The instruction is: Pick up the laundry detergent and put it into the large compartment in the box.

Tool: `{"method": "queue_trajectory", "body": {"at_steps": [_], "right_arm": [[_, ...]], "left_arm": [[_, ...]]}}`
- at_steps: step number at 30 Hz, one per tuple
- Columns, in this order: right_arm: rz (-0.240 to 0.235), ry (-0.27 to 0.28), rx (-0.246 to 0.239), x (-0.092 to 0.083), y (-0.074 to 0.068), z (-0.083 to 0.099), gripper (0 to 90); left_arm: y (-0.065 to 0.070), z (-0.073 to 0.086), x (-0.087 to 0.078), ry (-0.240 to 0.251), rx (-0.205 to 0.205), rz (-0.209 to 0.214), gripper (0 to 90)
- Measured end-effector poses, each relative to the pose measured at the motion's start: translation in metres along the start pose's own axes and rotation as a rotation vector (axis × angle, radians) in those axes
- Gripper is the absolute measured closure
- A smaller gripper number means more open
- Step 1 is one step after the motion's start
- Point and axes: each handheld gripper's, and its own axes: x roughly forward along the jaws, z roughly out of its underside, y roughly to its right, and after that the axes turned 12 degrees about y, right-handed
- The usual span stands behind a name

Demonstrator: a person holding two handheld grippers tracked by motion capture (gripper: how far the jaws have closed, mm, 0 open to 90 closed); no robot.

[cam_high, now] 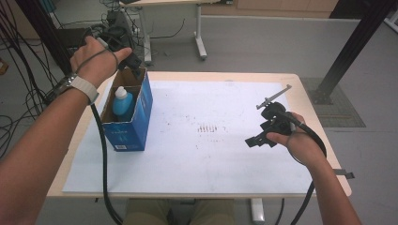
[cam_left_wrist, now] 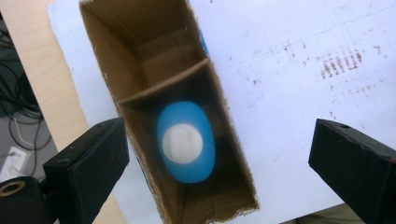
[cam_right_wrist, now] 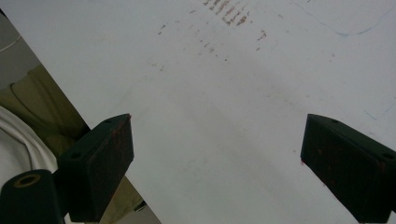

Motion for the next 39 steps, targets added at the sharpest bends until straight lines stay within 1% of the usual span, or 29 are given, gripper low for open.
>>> {"method": "queue_trajectory", "body": {"at_steps": [2, 5, 7, 9, 11, 13, 15, 16, 19, 20, 22, 25, 28, 31, 34, 39], "right_arm": [[0.004, -0.002, 0.0, -0.001, 0.0, 0.0, 9.2], [0.005, -0.001, 0.002, -0.003, 0.0, 0.0, 9.2], [0.012, -0.002, 0.001, -0.005, 0.0, 0.0, 9.2], [0.009, 0.001, 0.004, -0.006, 0.001, 0.0, 9.2], [0.012, 0.001, 0.009, -0.007, 0.001, 0.0, 9.2], [0.012, 0.003, 0.015, -0.008, 0.002, 0.001, 9.2], [0.014, 0.002, 0.017, -0.009, 0.003, 0.002, 9.2], [0.016, 0.001, 0.02, -0.009, 0.003, 0.002, 9.2], [0.017, 0.001, 0.023, -0.01, 0.003, 0.002, 9.2], [0.019, 0.001, 0.024, -0.011, 0.003, 0.002, 9.2], [0.021, 0.001, 0.027, -0.012, 0.004, 0.003, 9.2], [0.024, 0.002, 0.034, -0.013, 0.004, 0.003, 9.1], [0.027, 0.0, 0.037, -0.014, 0.004, 0.003, 9.1], [0.03, 0.0, 0.041, -0.016, 0.004, 0.004, 9.1], [0.033, 0.0, 0.047, -0.017, 0.004, 0.004, 9.1], [0.035, 0.0, 0.057, -0.018, 0.005, 0.006, 9.1]], "left_arm": [[0.002, -0.002, -0.008, 0.017, 0.015, 0.012, 5.3], [0.005, -0.007, -0.016, 0.026, 0.055, 0.036, 5.0], [0.009, -0.01, -0.02, 0.031, 0.081, 0.045, 5.1], [0.01, -0.012, -0.022, 0.038, 0.099, 0.066, 5.0], [0.012, -0.015, -0.023, 0.038, 0.112, 0.08, 5.1], [0.017, -0.018, -0.022, 0.028, 0.14, 0.079, 5.1], [0.019, -0.021, -0.022, 0.022, 0.154, 0.085, 5.1], [0.02, -0.022, -0.022, 0.025, 0.158, 0.085, 5.1], [0.024, -0.025, -0.024, 0.038, 0.187, 0.096, 5.2], [0.026, -0.026, -0.024, 0.038, 0.202, 0.104, 5.1], [0.03, -0.027, -0.026, 0.047, 0.229, 0.107, 5.2], [0.037, -0.03, -0.027, 0.059, 0.27, 0.13, 5.2], [0.041, -0.033, -0.026, 0.062, 0.316, 0.165, 5.1], [0.047, -0.037, -0.025, 0.056, 0.359, 0.182, 5.1], [0.051, -0.04, -0.024, 0.056, 0.388, 0.195, 5.2], [0.056, -0.04, -0.022, 0.071, 0.438, 0.221, 5.1]]}}
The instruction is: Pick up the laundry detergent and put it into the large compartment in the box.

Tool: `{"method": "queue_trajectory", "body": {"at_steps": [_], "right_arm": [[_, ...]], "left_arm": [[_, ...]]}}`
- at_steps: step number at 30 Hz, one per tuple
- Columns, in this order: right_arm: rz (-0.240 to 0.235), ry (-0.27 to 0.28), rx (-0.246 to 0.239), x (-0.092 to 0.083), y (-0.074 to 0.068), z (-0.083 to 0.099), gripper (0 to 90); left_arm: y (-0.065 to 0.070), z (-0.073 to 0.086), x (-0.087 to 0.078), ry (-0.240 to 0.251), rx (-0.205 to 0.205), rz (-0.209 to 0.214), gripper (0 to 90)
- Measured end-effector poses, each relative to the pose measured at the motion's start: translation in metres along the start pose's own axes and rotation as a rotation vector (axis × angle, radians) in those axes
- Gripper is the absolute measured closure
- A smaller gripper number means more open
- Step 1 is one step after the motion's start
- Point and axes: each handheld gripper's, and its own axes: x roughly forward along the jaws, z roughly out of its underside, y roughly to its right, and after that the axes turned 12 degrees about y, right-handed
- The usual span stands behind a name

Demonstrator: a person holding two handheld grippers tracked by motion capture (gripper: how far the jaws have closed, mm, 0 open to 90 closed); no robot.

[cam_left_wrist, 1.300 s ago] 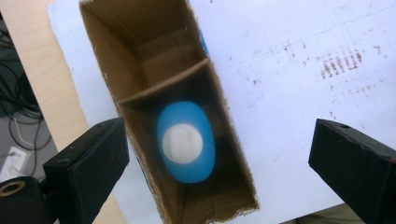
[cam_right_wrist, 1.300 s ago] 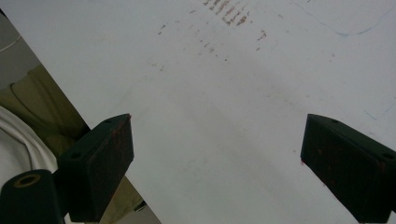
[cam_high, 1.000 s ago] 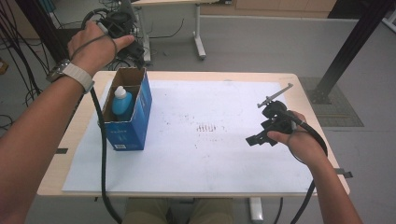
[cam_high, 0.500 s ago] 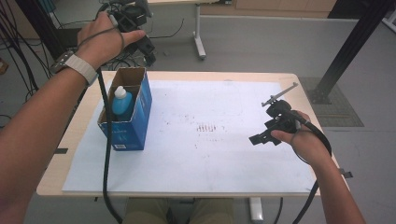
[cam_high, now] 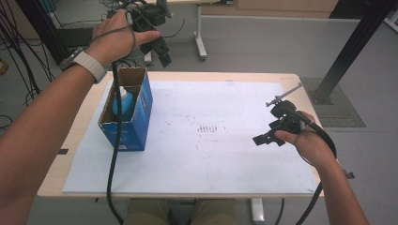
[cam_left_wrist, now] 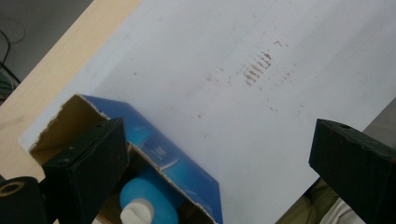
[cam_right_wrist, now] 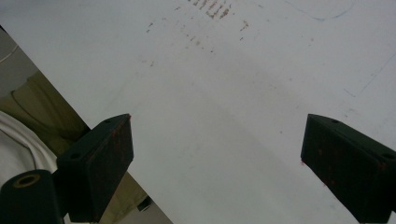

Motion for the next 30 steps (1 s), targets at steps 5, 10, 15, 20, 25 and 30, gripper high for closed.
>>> {"method": "queue_trajectory", "body": {"at_steps": [5, 10, 15, 20, 25, 30], "right_arm": [[0.003, 0.001, 0.01, 0.0, 0.001, 0.002, 9.0], [0.003, 0.001, 0.013, 0.0, 0.002, 0.003, 9.0], [0.004, -0.001, 0.017, -0.001, 0.002, 0.004, 9.0], [0.005, 0.001, 0.02, -0.001, 0.002, 0.006, 9.0], [0.006, -0.001, 0.023, -0.001, 0.003, 0.006, 9.0], [0.007, 0.002, 0.025, -0.001, 0.003, 0.007, 9.0]], "left_arm": [[0.004, -0.002, 0.008, 0.005, 0.066, 0.031, 5.2], [0.007, -0.006, 0.015, 0.002, 0.101, 0.058, 5.2], [0.011, -0.009, 0.02, -0.004, 0.138, 0.078, 5.1], [0.013, -0.012, 0.026, -0.01, 0.17, 0.102, 5.2], [0.015, -0.013, 0.031, -0.008, 0.204, 0.123, 5.1], [0.017, -0.014, 0.04, -0.022, 0.233, 0.152, 5.1]]}}
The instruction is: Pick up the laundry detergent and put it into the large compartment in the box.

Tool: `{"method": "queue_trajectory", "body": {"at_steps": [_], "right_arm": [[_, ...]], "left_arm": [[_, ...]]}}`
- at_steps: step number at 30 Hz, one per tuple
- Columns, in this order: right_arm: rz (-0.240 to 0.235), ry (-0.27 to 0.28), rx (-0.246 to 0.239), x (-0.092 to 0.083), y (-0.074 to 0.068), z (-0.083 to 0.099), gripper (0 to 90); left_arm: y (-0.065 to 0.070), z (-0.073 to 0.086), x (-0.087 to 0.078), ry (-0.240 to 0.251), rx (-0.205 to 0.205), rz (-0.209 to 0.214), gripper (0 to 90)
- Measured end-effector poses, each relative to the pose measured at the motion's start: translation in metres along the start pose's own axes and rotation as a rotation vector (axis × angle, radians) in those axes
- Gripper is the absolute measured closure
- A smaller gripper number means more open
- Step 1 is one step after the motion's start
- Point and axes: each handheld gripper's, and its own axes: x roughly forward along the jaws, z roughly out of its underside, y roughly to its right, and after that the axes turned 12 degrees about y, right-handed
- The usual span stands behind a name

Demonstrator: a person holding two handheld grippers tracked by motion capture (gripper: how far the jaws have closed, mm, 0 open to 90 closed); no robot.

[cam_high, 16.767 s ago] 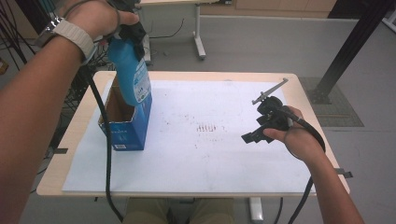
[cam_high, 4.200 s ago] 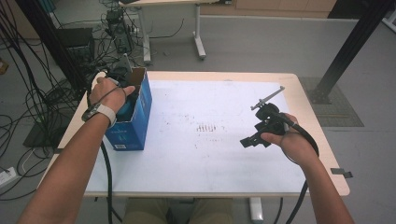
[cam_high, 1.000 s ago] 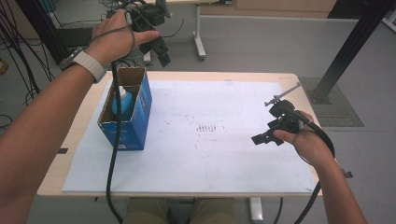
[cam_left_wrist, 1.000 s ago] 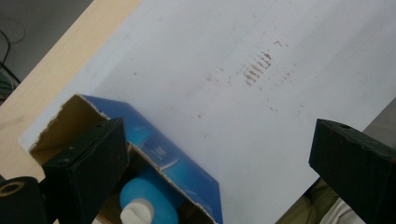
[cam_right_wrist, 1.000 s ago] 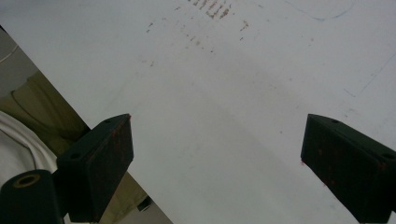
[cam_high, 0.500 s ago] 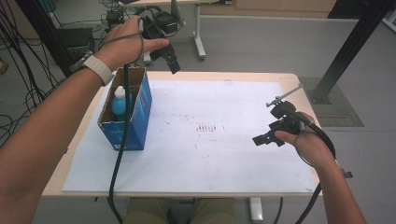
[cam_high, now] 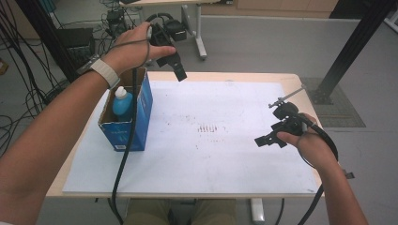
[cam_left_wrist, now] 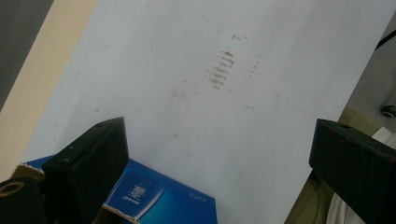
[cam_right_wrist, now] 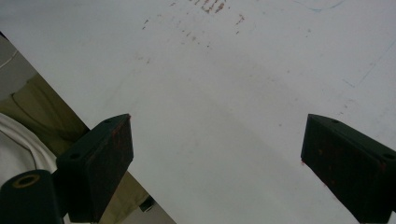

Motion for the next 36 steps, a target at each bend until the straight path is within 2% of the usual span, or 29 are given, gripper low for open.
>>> {"method": "queue_trajectory", "body": {"at_steps": [17, 25, 36], "right_arm": [[0.003, 0.005, 0.008, 0.0, 0.001, 0.003, 8.8], [0.004, 0.007, 0.007, -0.001, 0.0, 0.005, 8.9], [0.005, 0.007, 0.007, -0.001, -0.001, 0.004, 8.8]], "left_arm": [[0.004, 0.007, 0.034, 0.019, 0.058, 0.054, 5.0], [0.007, 0.009, 0.045, 0.022, 0.078, 0.074, 5.0], [0.01, 0.016, 0.053, 0.029, 0.09, 0.075, 5.0]]}}
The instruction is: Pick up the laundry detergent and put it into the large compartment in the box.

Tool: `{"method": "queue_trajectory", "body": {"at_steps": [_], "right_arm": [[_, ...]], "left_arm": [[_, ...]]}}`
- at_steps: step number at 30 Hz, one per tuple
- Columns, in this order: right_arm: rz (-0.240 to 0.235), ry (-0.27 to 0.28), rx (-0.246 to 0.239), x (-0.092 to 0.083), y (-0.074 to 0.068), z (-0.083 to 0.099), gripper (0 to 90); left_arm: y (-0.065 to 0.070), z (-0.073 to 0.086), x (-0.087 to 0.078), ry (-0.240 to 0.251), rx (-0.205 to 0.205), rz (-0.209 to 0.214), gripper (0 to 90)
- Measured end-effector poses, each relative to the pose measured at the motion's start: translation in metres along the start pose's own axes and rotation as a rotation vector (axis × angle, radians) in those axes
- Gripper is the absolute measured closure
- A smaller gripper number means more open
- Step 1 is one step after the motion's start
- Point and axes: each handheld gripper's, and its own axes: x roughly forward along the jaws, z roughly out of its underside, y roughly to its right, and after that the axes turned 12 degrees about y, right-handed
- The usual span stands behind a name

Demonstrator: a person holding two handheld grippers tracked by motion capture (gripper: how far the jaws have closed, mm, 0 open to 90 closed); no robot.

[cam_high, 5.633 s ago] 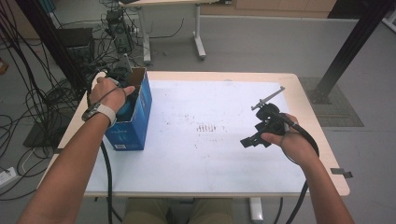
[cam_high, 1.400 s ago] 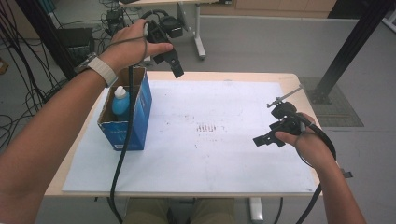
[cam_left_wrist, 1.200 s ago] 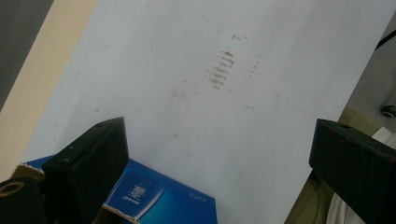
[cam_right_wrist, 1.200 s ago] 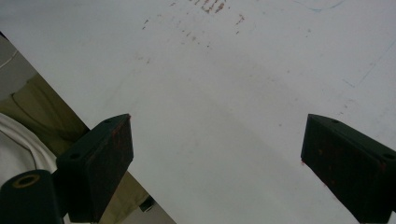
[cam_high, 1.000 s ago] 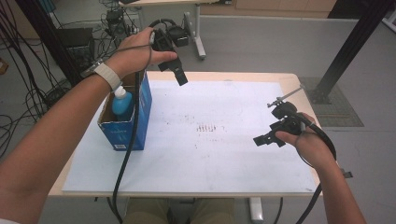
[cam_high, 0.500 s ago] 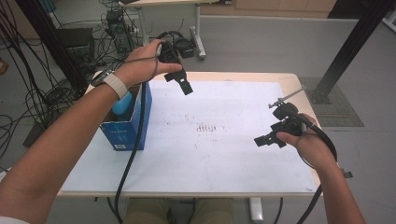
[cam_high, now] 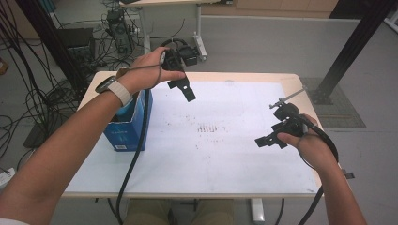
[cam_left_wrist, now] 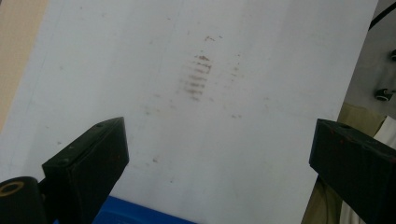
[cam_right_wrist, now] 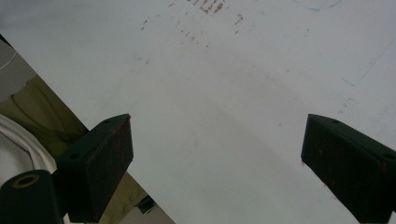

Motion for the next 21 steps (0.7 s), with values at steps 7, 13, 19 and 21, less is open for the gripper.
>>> {"method": "queue_trajectory", "body": {"at_steps": [7, 13, 19, 21], "right_arm": [[-0.001, 0.004, -0.002, 0.001, 0.001, 0.0, 8.8], [0.002, 0.002, 0.001, 0.002, 0.0, 0.0, 8.8], [0.004, 0.004, 0.003, 0.001, 0.0, 0.001, 8.8], [0.003, 0.007, 0.003, 0.0, 0.0, 0.002, 8.8]], "left_arm": [[0.001, 0.003, 0.009, -0.006, 0.006, 0.002, 5.1], [0.002, 0.005, 0.015, -0.013, 0.008, -0.005, 5.1], [0.003, 0.007, 0.015, -0.005, 0.009, -0.006, 5.1], [0.003, 0.007, 0.015, -0.002, 0.009, -0.006, 5.2]]}}
